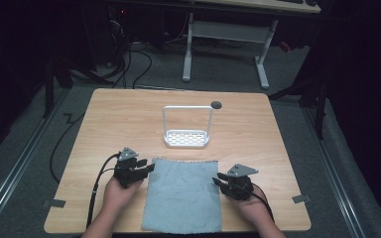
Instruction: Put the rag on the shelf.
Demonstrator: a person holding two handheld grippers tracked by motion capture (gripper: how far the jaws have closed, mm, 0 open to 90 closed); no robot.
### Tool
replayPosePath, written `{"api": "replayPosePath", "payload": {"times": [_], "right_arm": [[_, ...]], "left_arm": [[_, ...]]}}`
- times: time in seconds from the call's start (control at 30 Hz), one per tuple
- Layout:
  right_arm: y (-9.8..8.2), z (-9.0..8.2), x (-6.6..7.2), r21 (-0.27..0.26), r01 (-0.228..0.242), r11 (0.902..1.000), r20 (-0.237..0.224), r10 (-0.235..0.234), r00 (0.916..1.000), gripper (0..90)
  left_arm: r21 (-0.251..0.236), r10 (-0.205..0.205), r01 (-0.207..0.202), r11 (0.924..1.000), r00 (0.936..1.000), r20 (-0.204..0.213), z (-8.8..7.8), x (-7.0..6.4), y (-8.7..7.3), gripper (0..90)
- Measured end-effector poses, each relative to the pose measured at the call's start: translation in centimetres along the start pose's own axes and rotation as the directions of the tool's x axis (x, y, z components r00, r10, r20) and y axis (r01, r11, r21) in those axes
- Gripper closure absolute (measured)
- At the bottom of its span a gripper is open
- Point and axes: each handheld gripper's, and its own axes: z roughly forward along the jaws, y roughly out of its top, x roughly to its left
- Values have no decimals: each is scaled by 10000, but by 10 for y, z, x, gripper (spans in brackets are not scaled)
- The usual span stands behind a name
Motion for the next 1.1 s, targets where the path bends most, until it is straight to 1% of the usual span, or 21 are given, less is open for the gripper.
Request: {"api": "replayPosePath", "payload": {"times": [0.07, 0.1, 0.13, 0.17, 0.23, 0.27, 0.3, 0.33, 0.37, 0.43, 0.47, 0.57, 0.6, 0.63, 0.67, 0.7, 0.8, 0.9, 0.97, 1.03, 1.1], "right_arm": [[0, 0, -1, -89, 51, 9999, 18, -51, 10000, 701], [0, -1, -1, -82, 62, 9999, 79, -62, 9999, 693], [0, -1, -2, -103, 43, 9999, 57, -43, 10000, 681], [0, -1, -2, -97, -3, 10000, 27, 3, 10000, 667], [0, -1, -3, -103, -34, 9999, 65, 35, 10000, 652], [0, -1, -5, -95, -212, 9997, 38, 212, 9998, 608], [0, -1, -6, -86, -338, 9994, 60, 339, 9994, 600], [0, -1, -6, -86, -338, 9994, 60, 339, 9994, 600], [1, -1, -9, -182, -532, 9984, 150, 535, 9985, 577], [1, -1, -11, -259, -619, 9977, 177, 623, 9979, 569], [3, 0, -16, -368, -951, 9948, 125, 956, 9953, 541], [7, 5, -21, -415, -1145, 9926, 260, 1156, 9930, 495], [10, 8, -23, -317, -1323, 9907, 202, 1330, 9909, 467], [10, 8, -23, -317, -1323, 9907, 202, 1330, 9909, 467], [15, 14, -26, -128, -1263, 9919, 355, 1266, 9913, 458], [17, 17, -28, -104, -1204, 9927, 394, 1207, 9919, 457], [23, 26, -32, 82, -1425, 9898, 474, 1420, 9887, 438], [26, 32, -32, 141, -1424, 9897, 531, 1415, 9885, 441], [30, 39, -32, 431, -1246, 9913, 677, 1215, 9903, 447], [30, 41, -31, 431, -1195, 9919, 692, 1163, 9908, 445], [32, 43, -26, 520, -965, 9940, 834, 919, 9923, 502]], "left_arm": [[307, 249, -241, 9992, 9994, -248, 9, -1, 4, 566], [307, 249, -241, 9992, 9994, -248, 9, -1, 4, 570], [525, 422, -398, 9978, 9981, -450, 17, -3, 7, 581], [514, 487, -456, 9976, 9970, -606, 19, -4, 9, 584], [554, 545, -508, 9972, 9962, -674, 20, -4, 10, 609], [551, 623, -583, 9968, 9954, -732, 22, -7, 11, 626], [522, 758, -719, 9960, 9941, -775, 23, -8, 10, 654], [522, 758, -719, 9960, 9941, -775, 23, -8, 10, 669], [562, 1075, -1030, 9931, 9906, -844, 22, -11, 9, 706], [556, 1093, -1051, 9929, 9909, -784, 22, -12, 9, 755], [456, 1145, -1113, 9927, 9906, -744, 22, -13, 6, 776], [285, 921, -906, 9955, 9941, -578, 20, -10, 3, 844], [258, 844, -832, 9962, 9950, -535, 20, -10, 2, 856], [258, 844, -832, 9962, 9950, -535, 20, -10, 2, 867], [245, 805, -793, 9965, 9954, -514, 20, -9, 2, 874], [240, 808, -797, 9965, 9954, -516, 20, -9, 2, 877], [254, 866, -855, 9960, 9950, -504, 20, -10, 2, 877], [250, 842, -831, 9962, 9953, -483, 20, -10, 2, 876], [257, 748, -738, 9969, 9964, -407, 19, -8, 2, 876], [258, 736, -726, 9970, 9965, -395, 19, -8, 2, 876], [255, 751, -741, 9969, 9963, -411, 19, -9, 2, 876]]}}
